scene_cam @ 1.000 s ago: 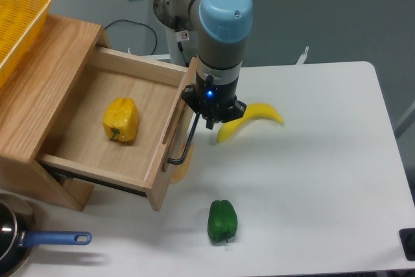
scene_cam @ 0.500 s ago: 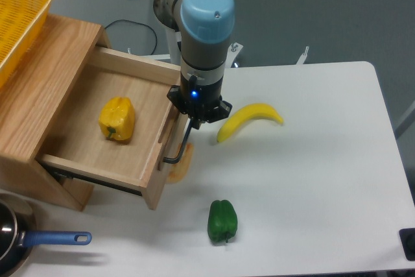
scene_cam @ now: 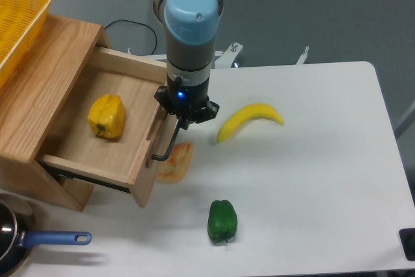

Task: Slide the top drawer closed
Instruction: 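Push the drawer front into the wooden cabinet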

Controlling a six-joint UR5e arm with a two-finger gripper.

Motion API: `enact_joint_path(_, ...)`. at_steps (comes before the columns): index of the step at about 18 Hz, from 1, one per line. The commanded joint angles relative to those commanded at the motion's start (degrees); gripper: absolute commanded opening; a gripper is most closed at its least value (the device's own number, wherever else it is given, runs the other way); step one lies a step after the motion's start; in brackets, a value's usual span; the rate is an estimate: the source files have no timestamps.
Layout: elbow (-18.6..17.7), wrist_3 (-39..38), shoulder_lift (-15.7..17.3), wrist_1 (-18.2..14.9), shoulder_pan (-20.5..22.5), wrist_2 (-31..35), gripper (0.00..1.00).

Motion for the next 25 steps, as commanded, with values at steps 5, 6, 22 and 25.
enact_joint_path(5, -0.09, -1.41, 0.09, 0.00, -1.32, -0.35, 0.11)
enact_joint_path(6, -0.09, -1.93, 0.09, 0.09, -1.41, -0.35, 0.11)
enact_joint_path(22, -0.18, -8.53, 0.18, 0.09, -7.82, -0.44, 0.11)
enact_joint_path(25, -0.18, -9.49, 0.09, 0.18, -8.79, -0.44, 0.11)
